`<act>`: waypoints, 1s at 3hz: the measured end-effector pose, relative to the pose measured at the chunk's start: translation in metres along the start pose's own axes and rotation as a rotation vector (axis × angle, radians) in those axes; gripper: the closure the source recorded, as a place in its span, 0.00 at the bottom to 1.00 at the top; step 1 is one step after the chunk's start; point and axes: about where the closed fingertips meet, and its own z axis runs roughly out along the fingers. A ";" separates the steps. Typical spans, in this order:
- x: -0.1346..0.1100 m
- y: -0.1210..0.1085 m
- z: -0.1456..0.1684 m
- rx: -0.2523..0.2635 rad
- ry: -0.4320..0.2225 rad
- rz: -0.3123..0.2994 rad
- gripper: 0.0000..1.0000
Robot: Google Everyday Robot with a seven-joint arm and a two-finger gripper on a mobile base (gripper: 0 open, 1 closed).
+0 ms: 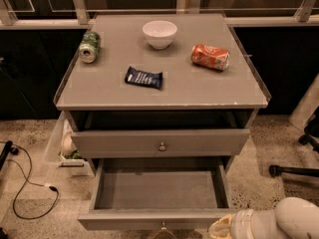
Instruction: Close middle drawer
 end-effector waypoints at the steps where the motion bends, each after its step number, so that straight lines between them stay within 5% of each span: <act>1: 0.006 0.000 0.044 0.005 0.008 -0.023 1.00; 3: 0.011 -0.031 0.102 0.056 -0.040 -0.059 1.00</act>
Offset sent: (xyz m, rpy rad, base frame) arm 0.0526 0.0434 -0.0982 -0.0175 -0.1033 0.0113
